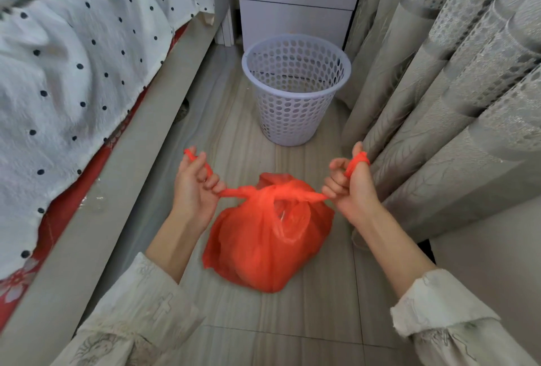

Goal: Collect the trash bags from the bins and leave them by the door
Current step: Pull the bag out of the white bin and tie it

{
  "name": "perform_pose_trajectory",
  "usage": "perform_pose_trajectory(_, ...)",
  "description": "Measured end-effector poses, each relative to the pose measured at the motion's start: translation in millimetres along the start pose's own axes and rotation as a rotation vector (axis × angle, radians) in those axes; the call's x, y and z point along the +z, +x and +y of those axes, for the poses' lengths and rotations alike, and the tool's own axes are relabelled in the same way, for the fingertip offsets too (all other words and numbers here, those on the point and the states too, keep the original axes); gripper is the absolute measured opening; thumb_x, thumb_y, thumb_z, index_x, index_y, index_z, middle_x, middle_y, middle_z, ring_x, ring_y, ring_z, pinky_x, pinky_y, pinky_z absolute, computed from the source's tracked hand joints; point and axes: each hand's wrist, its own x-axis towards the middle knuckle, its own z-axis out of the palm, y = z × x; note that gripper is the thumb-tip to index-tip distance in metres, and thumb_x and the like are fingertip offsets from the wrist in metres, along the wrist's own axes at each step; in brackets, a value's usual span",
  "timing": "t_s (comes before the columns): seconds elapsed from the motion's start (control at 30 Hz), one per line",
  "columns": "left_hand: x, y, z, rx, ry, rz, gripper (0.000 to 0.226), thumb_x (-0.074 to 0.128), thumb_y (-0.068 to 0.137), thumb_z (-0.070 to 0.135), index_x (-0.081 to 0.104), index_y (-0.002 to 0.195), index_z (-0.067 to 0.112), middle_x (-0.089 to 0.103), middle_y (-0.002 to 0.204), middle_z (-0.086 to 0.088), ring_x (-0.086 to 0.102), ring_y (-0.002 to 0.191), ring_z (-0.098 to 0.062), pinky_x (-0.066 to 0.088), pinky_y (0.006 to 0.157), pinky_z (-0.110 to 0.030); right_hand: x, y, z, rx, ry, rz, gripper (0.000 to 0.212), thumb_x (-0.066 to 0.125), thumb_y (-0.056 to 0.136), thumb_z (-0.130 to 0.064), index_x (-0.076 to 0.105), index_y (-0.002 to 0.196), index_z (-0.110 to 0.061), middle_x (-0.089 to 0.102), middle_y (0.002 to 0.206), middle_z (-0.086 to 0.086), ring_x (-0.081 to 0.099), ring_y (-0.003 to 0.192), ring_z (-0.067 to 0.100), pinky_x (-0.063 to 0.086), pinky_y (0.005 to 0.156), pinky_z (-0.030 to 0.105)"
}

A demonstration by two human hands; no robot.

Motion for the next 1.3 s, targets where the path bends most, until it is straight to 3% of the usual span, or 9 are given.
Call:
perform_pose_trajectory(0.07, -14.2, 5.7, -0.2, 0.094, 0.196, 0.083, 0.018, 0.045, 0.093, 0.016, 0.045, 0.08, 0.029, 0.029, 0.039, 0.011, 0.023, 0.029, -0.002, 0.021, 0.033, -0.01, -5.4, 7.5, 0.2, -0.079, -0.331, 0.14, 0.069, 0.025, 0.093, -0.058, 0.046, 0.047, -0.013, 0.018, 0.023, -0.008, 0.016, 0.019, 0.006, 0.02, 0.037, 0.005)
perform_pose_trajectory(0.23, -46.7, 5.2, -3.6, 0.569, 1.032, 0.097, 0.022, 0.052, 0.088, 0.012, 0.054, 0.11, 0.016, 0.05, 0.08, -0.003, 0.043, 0.059, -0.02, 0.038, 0.059, -0.029, -25.4, 24.0, 1.8, -0.241, -0.875, 0.283, 0.062, 0.037, 0.09, -0.057, 0.043, 0.046, -0.013, 0.027, 0.021, -0.004, 0.029, 0.021, 0.009, 0.027, 0.038, 0.015)
perform_pose_trajectory(0.57, -68.5, -1.3, -16.2, 0.609, 1.196, 0.169, 0.023, 0.047, 0.087, 0.003, 0.058, 0.106, 0.011, 0.051, 0.07, -0.003, 0.046, 0.053, -0.013, 0.037, 0.057, -0.011, -43.4, 11.5, -3.8, -0.434, -1.425, 0.198, 0.054, 0.044, 0.094, -0.039, 0.05, 0.054, -0.003, 0.049, 0.058, 0.021, 0.05, 0.064, 0.034, 0.042, 0.067, 0.039)
perform_pose_trajectory(0.73, -56.7, 2.6, -5.4, 0.499, 0.877, 0.117, 0.023, 0.05, 0.088, 0.004, 0.048, 0.108, 0.017, 0.044, 0.07, 0.0, 0.052, 0.057, -0.013, 0.049, 0.055, -0.017, -57.0, 11.1, 3.4, -0.19, -0.906, 0.378, 0.037, 0.05, 0.091, -0.03, 0.047, 0.057, -0.016, 0.038, 0.045, 0.003, 0.042, 0.036, 0.014, 0.04, 0.05, 0.026)
perform_pose_trajectory(0.83, -56.2, 0.2, -7.7, 0.412, 0.717, 0.103, 0.011, 0.053, 0.089, 0.01, 0.055, 0.097, 0.018, 0.05, 0.077, 0.003, 0.05, 0.075, -0.011, 0.044, 0.073, -0.026, -57.8, 3.4, 20.5, -0.048, -0.526, 0.412, 0.025, 0.048, 0.092, -0.025, 0.048, 0.067, -0.023, 0.047, 0.062, -0.002, 0.044, 0.057, 0.012, 0.04, 0.053, 0.023)
perform_pose_trajectory(0.93, -57.2, -2.8, -10.0, 0.202, 0.277, 0.143, 0.011, 0.049, 0.092, 0.015, 0.053, 0.082, 0.019, 0.05, 0.078, 0.002, 0.053, 0.079, -0.009, 0.046, 0.076, -0.029, -51.9, -9.4, 33.6, -0.012, -0.141, 0.41, 0.013, 0.041, 0.095, -0.026, 0.054, 0.091, -0.025, 0.05, 0.11, 0.005, 0.051, 0.103, 0.016, 0.046, 0.071, 0.04)
perform_pose_trajectory(1.03, -63.0, 0.1, -12.4, 0.062, 0.004, 0.207, 0.01, 0.052, 0.09, 0.024, 0.052, 0.083, 0.017, 0.051, 0.081, 0.0, 0.056, 0.083, -0.012, 0.052, 0.08, -0.03, -54.1, -20.9, 38.2, -0.049, 0.08, 0.403, 0.037, 0.033, 0.097, -0.035, 0.045, 0.127, -0.018, 0.04, 0.126, 0.008, 0.041, 0.122, 0.017, 0.043, 0.083, 0.044)
perform_pose_trajectory(1.1, -65.2, -0.8, -20.0, -0.012, -0.008, 0.201, 0.014, 0.053, 0.089, 0.032, 0.054, 0.082, 0.02, 0.051, 0.078, 0.003, 0.057, 0.076, -0.008, 0.053, 0.073, -0.024, -55.5, -25.2, 46.4, -0.02, 0.127, 0.385, 0.036, 0.033, 0.095, -0.044, 0.048, 0.12, -0.023, 0.044, 0.114, 0.005, 0.046, 0.108, 0.015, 0.044, 0.084, 0.038)
perform_pose_trajectory(1.3, -43.0, -17.3, -46.1, -0.116, 0.155, -0.01, 0.014, 0.05, 0.091, 0.027, 0.053, 0.078, 0.023, 0.058, 0.066, 0.009, 0.061, 0.066, -0.003, 0.053, 0.069, -0.02, -42.5, -29.5, 50.4, 0.102, 0.42, 0.356, 0.072, 0.049, 0.085, -0.053, 0.027, 0.14, -0.013, 0.042, 0.123, 0.015, 0.043, 0.13, 0.027, 0.034, 0.11, 0.046)
